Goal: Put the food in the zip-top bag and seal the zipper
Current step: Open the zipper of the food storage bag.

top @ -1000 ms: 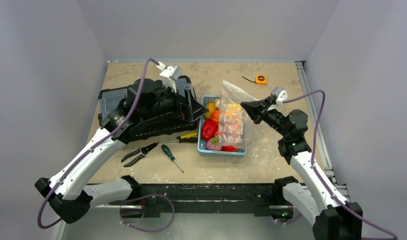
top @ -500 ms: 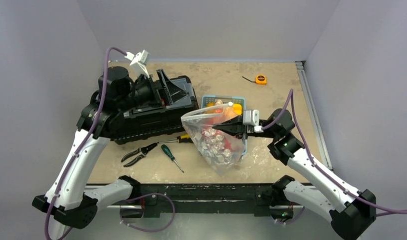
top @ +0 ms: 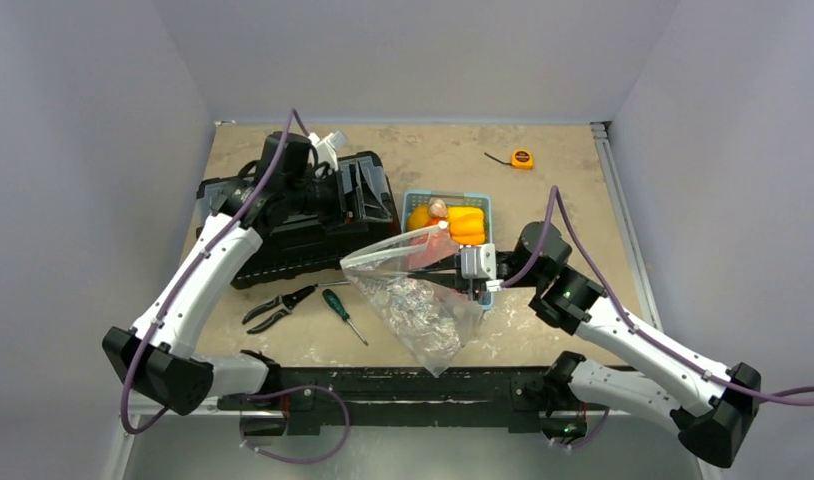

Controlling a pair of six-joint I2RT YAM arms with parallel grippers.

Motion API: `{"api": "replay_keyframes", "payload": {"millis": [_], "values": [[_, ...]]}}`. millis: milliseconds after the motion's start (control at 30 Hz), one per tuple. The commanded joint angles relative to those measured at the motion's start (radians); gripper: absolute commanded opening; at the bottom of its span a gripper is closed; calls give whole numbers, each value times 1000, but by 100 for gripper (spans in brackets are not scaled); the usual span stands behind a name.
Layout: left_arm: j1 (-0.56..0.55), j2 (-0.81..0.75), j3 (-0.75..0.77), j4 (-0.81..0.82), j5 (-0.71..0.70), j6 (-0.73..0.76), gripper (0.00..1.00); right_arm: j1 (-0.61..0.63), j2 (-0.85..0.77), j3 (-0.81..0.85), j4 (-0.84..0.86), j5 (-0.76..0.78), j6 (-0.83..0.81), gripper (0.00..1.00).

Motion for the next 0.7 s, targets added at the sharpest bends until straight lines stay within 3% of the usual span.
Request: {"api": "replay_keyframes", "payload": {"millis": [0, 167, 367, 500, 567, 633, 667], "values": [[-17, -72, -59, -26, -3, 39, 71, 43, -10, 66, -22, 66, -59, 0], [-17, -132, -155, 3, 7, 73, 66, 84, -4, 74, -1, 88, -63, 0], [-39, -143, -252, 71, 134, 70, 61, 124, 8, 85, 17, 115, -69, 0], [-70, -149, -276, 106, 167, 70, 53, 145, 22, 85, 17, 137, -69, 0], [-71, -160, -269, 110, 164, 80, 39, 157, 26, 84, 8, 156, -67, 0], [-71, -186, -245, 112, 118, 96, 16, 164, 27, 78, 4, 183, -41, 0], [-71, -202, -227, 109, 81, 103, 4, 165, 23, 71, 9, 205, -14, 6]]}}
